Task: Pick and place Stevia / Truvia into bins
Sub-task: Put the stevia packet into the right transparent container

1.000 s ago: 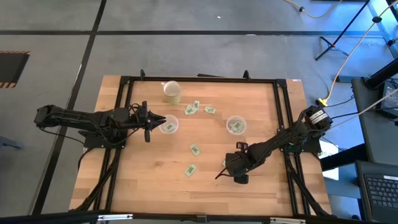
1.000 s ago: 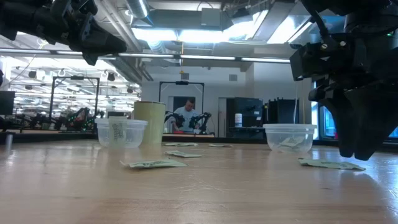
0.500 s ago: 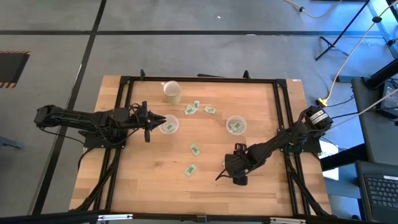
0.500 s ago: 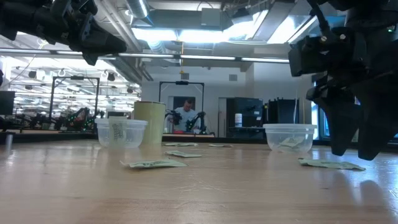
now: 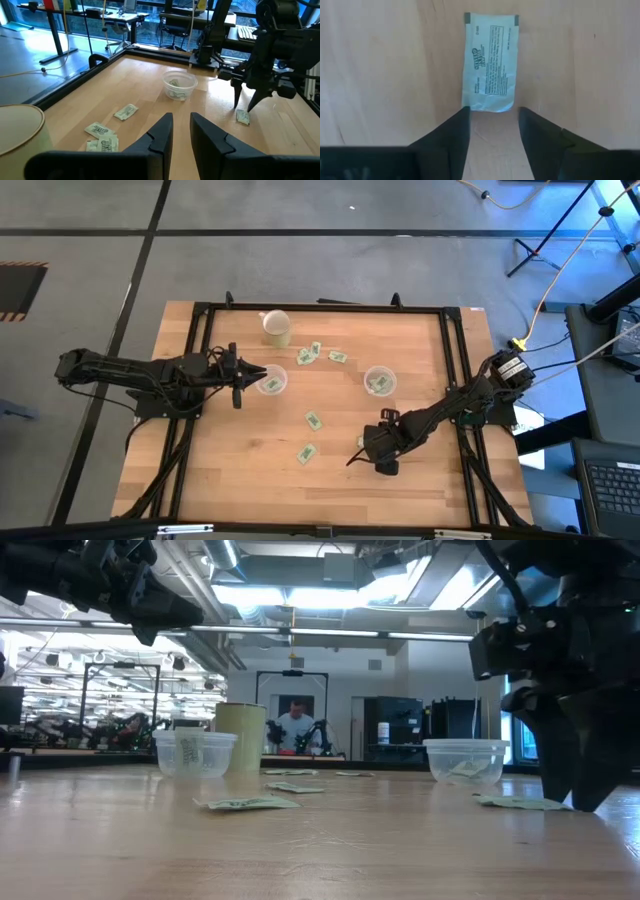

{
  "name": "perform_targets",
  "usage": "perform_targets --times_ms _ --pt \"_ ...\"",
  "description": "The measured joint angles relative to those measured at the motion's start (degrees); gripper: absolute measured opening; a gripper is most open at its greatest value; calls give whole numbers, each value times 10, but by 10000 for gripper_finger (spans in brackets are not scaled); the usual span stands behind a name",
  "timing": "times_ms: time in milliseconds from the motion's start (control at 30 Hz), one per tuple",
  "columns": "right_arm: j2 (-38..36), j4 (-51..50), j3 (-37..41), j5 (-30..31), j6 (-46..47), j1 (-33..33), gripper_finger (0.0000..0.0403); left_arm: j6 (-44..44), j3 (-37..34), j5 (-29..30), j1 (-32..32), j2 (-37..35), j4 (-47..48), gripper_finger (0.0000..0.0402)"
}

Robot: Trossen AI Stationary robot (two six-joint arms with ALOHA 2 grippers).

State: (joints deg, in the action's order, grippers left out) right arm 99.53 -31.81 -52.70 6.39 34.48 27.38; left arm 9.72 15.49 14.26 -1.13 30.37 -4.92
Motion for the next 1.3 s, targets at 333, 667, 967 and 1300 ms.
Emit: perform_targets --times_ms 333,667,967,1300 --pt "1 2 0 -1 0 0 158 0 0 0 0 0 0 61" --pt "2 6 1 5 -51 0 158 0 0 0 0 0 0 61" --pt "2 10 1 13 -94 0 158 0 0 0 0 0 0 61" --pt "2 10 1 17 -98 1 122 0 0 1 0 0 0 61"
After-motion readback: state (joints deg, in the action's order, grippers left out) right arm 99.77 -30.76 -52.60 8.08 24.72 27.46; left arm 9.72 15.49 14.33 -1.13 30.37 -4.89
